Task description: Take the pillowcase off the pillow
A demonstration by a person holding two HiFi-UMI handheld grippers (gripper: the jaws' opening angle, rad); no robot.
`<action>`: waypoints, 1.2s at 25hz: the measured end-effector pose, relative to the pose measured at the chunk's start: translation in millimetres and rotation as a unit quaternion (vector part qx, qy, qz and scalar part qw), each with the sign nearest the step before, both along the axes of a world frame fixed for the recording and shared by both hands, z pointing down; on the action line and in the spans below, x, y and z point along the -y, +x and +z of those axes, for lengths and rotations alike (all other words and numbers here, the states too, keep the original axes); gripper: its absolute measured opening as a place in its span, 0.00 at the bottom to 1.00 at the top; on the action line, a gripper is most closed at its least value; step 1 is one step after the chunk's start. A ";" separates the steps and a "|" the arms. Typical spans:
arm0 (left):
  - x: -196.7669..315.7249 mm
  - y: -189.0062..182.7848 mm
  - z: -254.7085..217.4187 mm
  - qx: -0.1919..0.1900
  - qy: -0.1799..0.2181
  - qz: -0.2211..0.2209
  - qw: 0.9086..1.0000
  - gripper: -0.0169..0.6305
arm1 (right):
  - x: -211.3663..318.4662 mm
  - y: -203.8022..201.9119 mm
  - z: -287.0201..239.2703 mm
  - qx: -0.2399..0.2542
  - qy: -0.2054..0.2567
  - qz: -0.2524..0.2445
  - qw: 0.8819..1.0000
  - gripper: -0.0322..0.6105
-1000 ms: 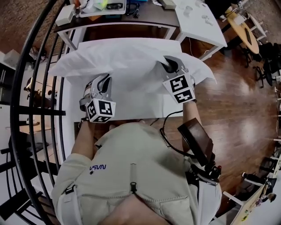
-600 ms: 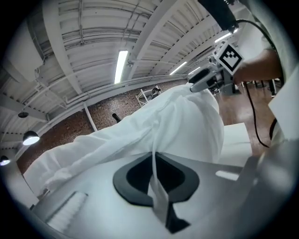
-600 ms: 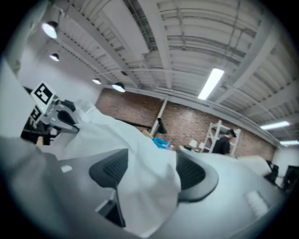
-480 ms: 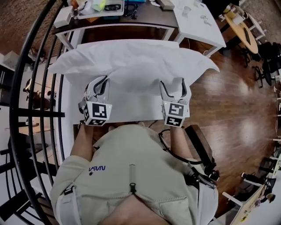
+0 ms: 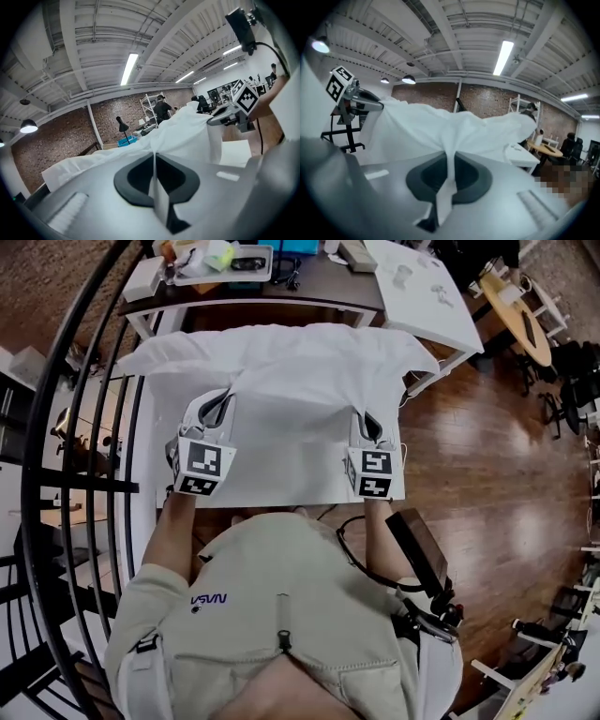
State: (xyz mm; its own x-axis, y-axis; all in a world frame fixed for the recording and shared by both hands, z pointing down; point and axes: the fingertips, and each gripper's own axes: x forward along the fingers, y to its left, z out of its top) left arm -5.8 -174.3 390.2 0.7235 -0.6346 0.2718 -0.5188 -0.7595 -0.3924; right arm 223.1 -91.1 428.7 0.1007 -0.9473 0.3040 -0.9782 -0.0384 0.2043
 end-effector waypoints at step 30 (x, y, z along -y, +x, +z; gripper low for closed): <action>-101.1 -50.4 162.1 0.071 -0.306 0.001 0.949 0.53 | -79.2 -43.3 119.0 0.034 -0.298 -0.147 0.943 0.47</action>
